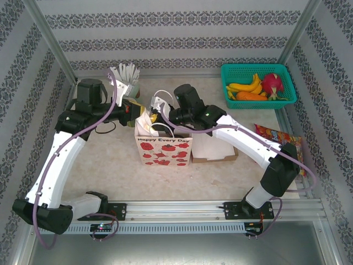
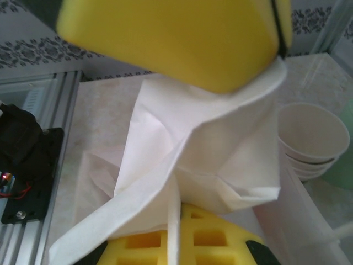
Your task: Pack the takeout coffee
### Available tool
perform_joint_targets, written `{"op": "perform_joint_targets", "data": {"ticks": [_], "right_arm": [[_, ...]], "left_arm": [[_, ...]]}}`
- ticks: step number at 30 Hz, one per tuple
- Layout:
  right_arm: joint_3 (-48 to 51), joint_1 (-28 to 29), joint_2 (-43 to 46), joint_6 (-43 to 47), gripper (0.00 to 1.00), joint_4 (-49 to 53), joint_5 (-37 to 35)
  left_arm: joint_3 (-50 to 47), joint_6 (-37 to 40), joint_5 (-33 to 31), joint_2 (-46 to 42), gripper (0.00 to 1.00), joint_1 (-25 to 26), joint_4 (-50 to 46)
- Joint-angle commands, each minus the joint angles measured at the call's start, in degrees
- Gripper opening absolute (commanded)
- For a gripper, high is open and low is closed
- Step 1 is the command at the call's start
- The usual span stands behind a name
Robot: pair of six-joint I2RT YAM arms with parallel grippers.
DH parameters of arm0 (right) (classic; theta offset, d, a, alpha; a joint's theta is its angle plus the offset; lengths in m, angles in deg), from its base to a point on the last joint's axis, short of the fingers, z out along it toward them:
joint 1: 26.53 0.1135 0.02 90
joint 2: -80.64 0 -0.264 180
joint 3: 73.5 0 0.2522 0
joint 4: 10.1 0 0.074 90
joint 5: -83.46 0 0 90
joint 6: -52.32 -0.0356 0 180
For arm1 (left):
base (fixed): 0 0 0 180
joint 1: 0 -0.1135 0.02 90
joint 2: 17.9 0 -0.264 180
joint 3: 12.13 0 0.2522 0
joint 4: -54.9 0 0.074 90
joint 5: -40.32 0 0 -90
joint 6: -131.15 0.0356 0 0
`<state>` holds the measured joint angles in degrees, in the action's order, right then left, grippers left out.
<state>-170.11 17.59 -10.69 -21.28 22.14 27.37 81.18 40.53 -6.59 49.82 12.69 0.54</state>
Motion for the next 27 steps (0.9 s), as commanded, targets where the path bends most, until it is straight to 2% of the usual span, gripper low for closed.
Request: {"op": "perform_joint_targets", "data": {"ticks": [1, 5, 11, 13, 16, 17, 18, 21, 24, 27], "right_arm": [[1.29, 0.23, -0.94, 0.05, 0.03, 1.47, -4.19], [1.29, 0.15, -1.65, 1.07, 0.04, 3.57, -5.3], [1.48, 0.23, -3.02, 1.55, 0.06, 5.87, -5.53], [0.03, 0.22, -4.03, 1.44, 0.06, 7.22, -5.05], [-2.86, 0.34, -5.96, 2.5, 0.08, 10.13, -5.04], [-3.94, 0.4, -6.53, 3.02, 0.1, 11.31, -5.04], [-4.88, 0.45, -6.97, 3.54, 0.11, 12.57, -4.84], [-6.41, 0.44, -7.28, 4.48, 0.16, 14.04, -4.41], [-7.78, 0.44, -6.94, 5.19, 0.3, 15.5, -3.63], [-8.37, 0.36, -5.7, 5.7, 0.44, 16.34, -2.41]], "left_arm": [[-2.09, 0.23, -0.87, 0.43, 0.0, 0.53, 0.93], [-3.74, -0.14, -3.73, 0.83, 0.0, 0.56, 1.14], [-3.44, -1.56, -6.76, -0.24, 0.12, 0.58, 0.88], [-3.43, -2.35, -7.63, -0.7, 0.2, 0.57, 1.16], [-3.67, -4.89, -10.04, -1.98, 0.48, 0.5, 2.11], [-3.85, -6.65, -11.59, -2.57, 0.63, 0.52, 2.83], [-4.16, -8.39, -13.55, -3.15, 0.72, 0.45, 3.47], [-4.47, -12.9, -21.1, -4.71, 0.9, 0.49, 3.33], [-4.66, -16.09, -29.95, -5.69, 0.99, 0.5, 1.38], [-4.92, -18.49, -37.78, -5.79, 1.0, 0.44, -1.12]]}}
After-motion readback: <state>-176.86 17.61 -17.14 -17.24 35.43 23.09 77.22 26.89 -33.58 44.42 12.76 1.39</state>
